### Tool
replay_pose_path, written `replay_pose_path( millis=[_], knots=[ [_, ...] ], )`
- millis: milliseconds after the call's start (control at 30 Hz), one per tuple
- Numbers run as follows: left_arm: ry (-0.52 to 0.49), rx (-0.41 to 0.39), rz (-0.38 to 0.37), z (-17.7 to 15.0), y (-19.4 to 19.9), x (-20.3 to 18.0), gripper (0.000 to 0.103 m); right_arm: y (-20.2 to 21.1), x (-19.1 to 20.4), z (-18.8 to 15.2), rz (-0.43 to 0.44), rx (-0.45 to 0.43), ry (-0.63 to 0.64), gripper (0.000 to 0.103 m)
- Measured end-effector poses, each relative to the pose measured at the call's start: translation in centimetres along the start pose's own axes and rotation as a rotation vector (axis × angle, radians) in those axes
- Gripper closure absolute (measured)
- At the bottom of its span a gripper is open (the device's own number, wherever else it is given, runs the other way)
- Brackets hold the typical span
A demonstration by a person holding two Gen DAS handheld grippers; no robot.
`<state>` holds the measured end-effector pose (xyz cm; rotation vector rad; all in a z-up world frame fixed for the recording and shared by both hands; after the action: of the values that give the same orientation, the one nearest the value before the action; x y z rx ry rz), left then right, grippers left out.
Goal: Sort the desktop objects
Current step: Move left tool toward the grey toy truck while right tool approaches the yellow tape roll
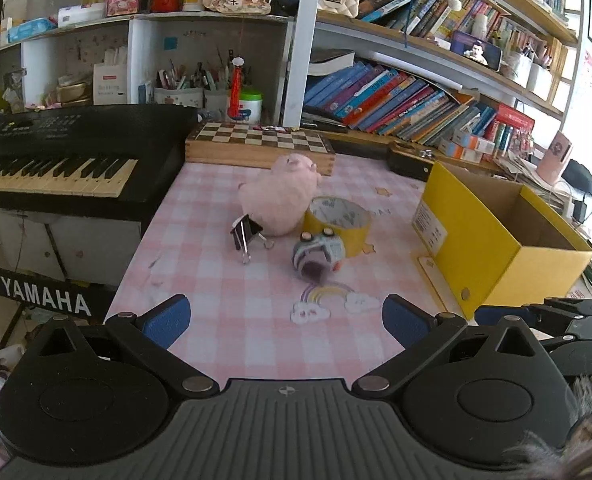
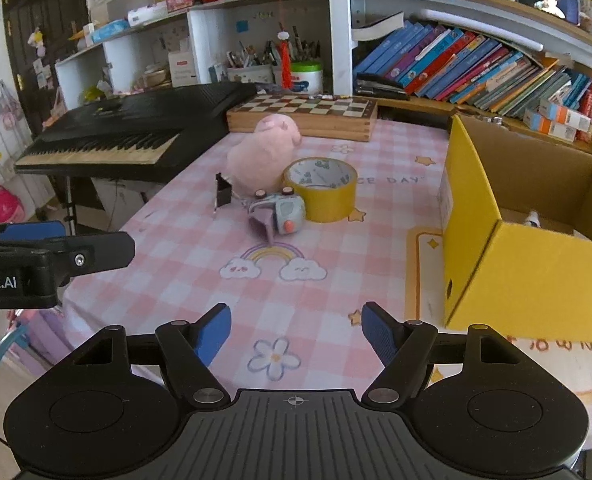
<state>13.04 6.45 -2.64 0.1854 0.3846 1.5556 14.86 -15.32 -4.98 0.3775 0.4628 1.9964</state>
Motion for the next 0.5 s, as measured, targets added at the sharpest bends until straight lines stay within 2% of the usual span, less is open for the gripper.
replay_pose_path(
  millis=[267, 500],
  knots=[
    [-0.003, 0.009, 0.031, 0.6, -3.3, -0.5, 0.0, -2.9, -2.6, 2.9, -0.007, -0.052, 0.006, 0.029],
    [-0.014, 0.042, 0.02, -0.1, -7.3, -1.8, 0.0, -6.8, -4.2, 5.7, 0.023, -0.071, -0.014, 0.029]
  ],
)
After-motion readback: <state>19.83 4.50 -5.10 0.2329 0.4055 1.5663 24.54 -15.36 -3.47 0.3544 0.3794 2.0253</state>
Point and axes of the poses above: each gripper's, at about its wrist camera, not at the fingertips, and y roughly against the way its jaws point, x to its left, z to its top, the point moved 4 cm from there along -y, roughly the way its jaws point, and after that the axes turned 14 degrees about -x, right-handed, at the moved point
